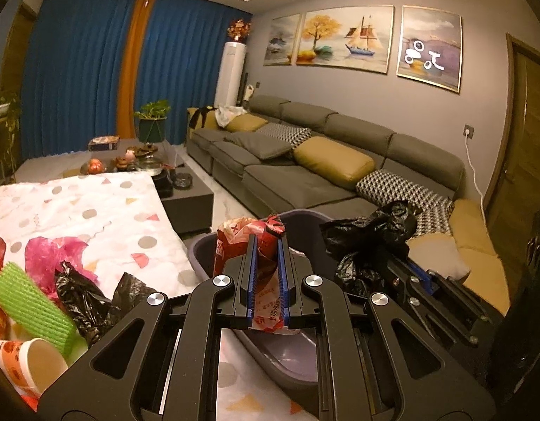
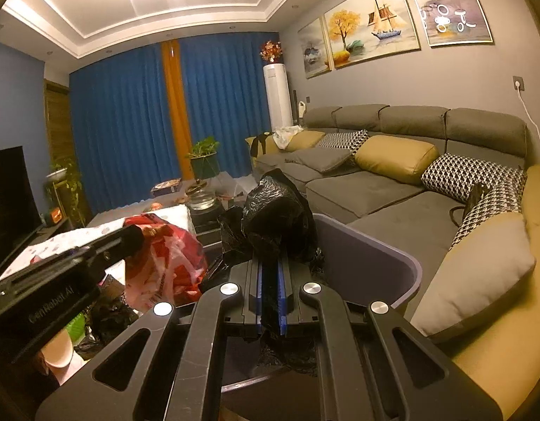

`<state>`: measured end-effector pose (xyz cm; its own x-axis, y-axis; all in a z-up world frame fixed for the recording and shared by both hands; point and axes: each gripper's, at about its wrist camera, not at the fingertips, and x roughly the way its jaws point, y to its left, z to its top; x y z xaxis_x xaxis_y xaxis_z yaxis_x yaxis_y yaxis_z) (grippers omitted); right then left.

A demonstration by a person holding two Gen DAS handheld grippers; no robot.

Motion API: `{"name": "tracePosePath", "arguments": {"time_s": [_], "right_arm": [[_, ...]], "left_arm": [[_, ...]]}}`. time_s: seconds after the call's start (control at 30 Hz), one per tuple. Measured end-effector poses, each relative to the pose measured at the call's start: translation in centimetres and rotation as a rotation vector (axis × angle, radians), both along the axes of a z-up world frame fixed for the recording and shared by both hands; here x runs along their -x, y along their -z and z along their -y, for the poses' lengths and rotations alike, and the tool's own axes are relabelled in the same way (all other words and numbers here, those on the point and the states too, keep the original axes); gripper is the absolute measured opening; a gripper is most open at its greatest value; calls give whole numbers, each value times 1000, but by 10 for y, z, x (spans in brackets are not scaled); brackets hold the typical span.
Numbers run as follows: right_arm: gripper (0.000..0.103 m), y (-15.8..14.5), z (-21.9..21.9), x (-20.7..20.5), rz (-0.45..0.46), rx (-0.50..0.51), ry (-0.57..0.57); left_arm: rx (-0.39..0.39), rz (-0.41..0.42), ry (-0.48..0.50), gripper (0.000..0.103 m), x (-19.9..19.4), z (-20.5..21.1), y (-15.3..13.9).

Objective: Collect trash
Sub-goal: 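Carry the red wrapper and black bag over the grey bin with both tools, then open both tools to drop the wrapper and black bag into the bin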

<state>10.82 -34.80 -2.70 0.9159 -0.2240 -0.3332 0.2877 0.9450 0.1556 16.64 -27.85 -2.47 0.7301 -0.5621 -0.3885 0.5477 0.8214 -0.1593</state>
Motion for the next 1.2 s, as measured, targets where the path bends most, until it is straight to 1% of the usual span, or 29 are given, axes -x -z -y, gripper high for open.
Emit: {"name": "tracePosePath", "arguments": {"time_s": [0.37,0.53,0.7,0.83,0.9,0.97,1.03,1.07,1.1,1.17,1.2], "right_arm": [[8,0,-1,-7,-16,-1,-4],[8,0,-1,-9,-22,-6,-6],[8,0,1,-9,-22,-6,-3],[11,0,1,-10,-23,-11,0],[23,1,2,-10,-22,-20,3],[30,2,3,-8,-18,-21,12],[33,1,3,-7,-14,-20,19],[37,0,4,-6,-11,-20,24],[43,-1,4,-5,-7,-22,30],[48,-3,8,-1,2,-21,48],[49,-4,9,0,4,-19,58]], "left_arm": [[-15,-43,27,10,-14,11,5],[-25,-41,44,10,-19,14,8],[-21,-58,58,11,-24,15,11],[-17,-72,68,12,-26,16,14],[-14,-83,80,12,-27,17,16],[-17,-86,91,12,-28,18,18],[-20,-85,97,13,-27,19,20],[-19,-91,102,14,-29,19,21],[-19,-100,105,18,-30,19,22],[-20,-108,103,22,-32,18,24],[-20,-111,100,27,-33,17,25]]}}
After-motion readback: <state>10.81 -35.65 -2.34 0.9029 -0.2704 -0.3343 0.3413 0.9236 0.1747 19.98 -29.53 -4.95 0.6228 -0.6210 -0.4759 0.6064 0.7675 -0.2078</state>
